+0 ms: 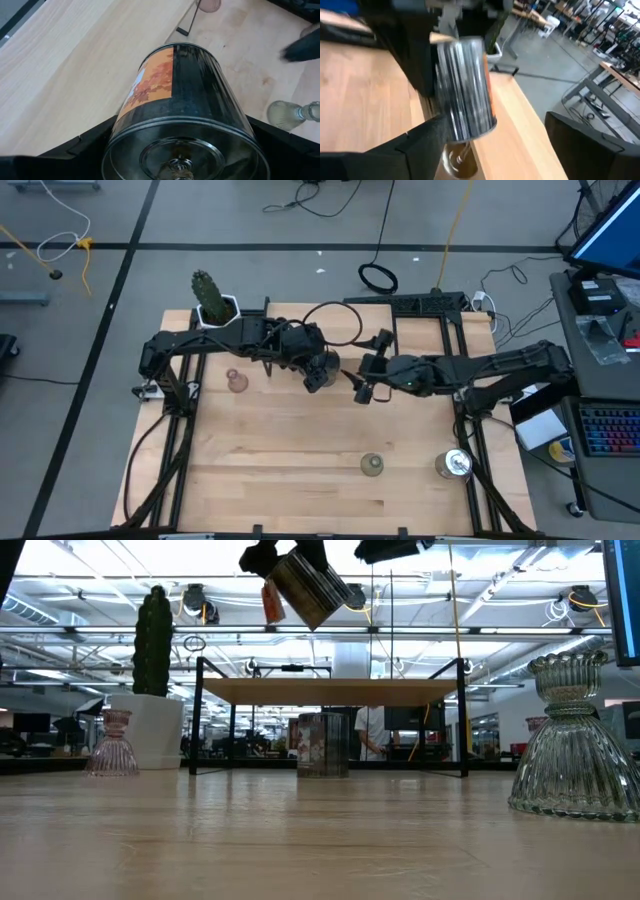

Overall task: Pick & Place candle stick holders
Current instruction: Put the orange scented candle on the shelf

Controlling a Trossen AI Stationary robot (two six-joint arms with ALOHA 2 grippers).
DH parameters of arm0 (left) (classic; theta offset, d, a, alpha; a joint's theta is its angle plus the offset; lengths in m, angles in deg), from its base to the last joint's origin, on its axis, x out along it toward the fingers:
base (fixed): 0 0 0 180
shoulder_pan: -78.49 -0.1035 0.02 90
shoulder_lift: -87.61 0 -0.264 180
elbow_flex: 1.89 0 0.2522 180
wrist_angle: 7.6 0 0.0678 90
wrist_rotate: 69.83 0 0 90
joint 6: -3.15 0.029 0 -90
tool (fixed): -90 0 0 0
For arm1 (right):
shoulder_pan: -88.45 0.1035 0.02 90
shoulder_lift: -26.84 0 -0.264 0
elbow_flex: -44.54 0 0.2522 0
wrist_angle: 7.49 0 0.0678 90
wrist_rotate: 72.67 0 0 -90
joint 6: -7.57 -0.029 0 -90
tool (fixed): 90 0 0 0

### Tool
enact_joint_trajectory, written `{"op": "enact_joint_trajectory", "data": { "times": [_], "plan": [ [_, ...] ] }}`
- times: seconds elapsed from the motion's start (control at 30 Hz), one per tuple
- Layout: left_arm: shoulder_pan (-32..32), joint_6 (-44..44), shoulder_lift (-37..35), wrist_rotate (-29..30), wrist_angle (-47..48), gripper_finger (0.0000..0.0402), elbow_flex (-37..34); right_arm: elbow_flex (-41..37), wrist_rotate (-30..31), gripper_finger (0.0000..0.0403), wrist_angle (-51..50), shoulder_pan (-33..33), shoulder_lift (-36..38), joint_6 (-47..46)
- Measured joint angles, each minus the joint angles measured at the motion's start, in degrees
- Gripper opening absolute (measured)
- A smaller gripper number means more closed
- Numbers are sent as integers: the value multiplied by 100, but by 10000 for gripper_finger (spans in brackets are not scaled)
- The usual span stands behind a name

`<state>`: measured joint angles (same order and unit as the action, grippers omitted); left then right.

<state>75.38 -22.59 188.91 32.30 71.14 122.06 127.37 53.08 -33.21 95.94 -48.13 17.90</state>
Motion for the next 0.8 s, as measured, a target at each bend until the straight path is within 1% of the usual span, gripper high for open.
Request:
{"op": "enact_joint_trajectory", "data": {
  "times": [0.1, 0.2, 0.33, 0.5, 0.6, 0.73, 0.8],
  "plan": [
    [0, 3, 0, -1, -7, 359, 0, 73, -23, 340, -63, -11, -130, 98],
    [0, 25, 0, -1, -16, 359, 0, 79, -311, 346, -42, -27, -203, 230],
    [0, 23, 0, -1, -17, 359, 0, 86, -400, 350, -48, -124, -272, 86],
    [0, 54, -1, -10, -22, 359, 0, 84, -990, 350, 93, -314, -270, -101],
    [0, 58, -2, -10, -62, 359, 0, 84, -1134, 350, 65, -425, -277, -199],
    [0, 55, -2, -10, -75, 359, 0, 84, -1632, 350, 115, -545, -274, -211],
    [0, 55, -2, -12, -83, 359, 0, 84, -1663, 350, 111, -574, -278, -185]
  ]
}}
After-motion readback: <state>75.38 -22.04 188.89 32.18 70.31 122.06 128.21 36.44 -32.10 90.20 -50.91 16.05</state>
